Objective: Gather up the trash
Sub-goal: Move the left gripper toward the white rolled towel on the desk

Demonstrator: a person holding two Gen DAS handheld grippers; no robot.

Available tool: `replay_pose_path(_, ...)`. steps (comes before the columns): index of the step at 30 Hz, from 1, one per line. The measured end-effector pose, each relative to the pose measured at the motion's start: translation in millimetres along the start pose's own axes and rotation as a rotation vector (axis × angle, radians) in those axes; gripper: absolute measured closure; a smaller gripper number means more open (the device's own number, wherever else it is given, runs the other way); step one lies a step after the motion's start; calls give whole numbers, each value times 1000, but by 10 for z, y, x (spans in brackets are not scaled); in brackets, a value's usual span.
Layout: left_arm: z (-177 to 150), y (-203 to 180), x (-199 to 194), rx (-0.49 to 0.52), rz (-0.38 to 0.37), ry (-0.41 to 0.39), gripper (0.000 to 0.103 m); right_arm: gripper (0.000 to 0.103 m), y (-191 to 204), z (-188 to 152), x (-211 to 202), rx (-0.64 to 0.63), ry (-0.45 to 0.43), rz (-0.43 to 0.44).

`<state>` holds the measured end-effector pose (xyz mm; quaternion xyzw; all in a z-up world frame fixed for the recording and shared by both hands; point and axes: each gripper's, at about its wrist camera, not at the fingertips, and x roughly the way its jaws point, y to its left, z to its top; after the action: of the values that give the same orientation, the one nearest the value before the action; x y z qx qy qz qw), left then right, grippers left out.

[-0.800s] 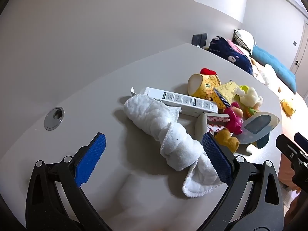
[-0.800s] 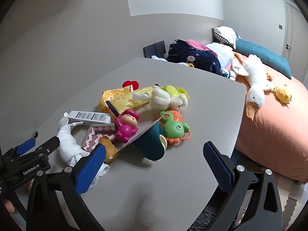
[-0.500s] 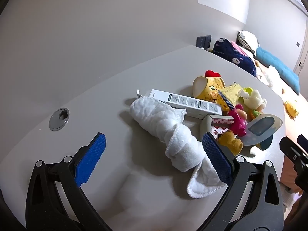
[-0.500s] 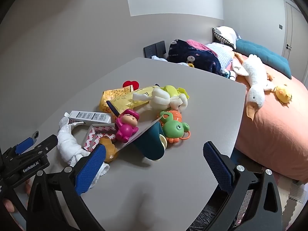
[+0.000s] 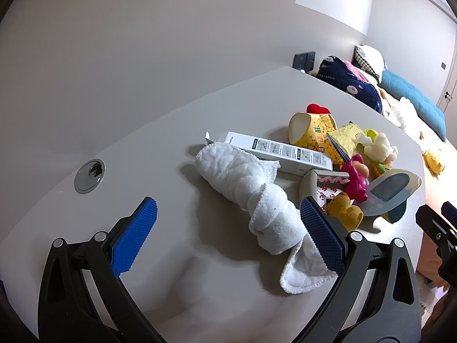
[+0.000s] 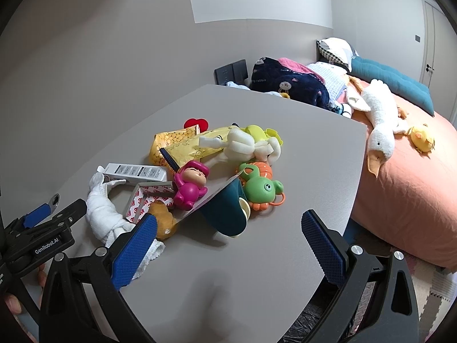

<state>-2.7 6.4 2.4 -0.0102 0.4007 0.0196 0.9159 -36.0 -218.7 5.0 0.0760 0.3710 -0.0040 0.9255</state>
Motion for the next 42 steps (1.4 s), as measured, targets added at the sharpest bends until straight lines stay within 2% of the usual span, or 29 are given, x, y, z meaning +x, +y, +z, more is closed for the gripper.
replay_pose_path(42, -2, -3, 17, -5, 13, 18, 6, 2, 3, -24, 21, 4, 5, 14)
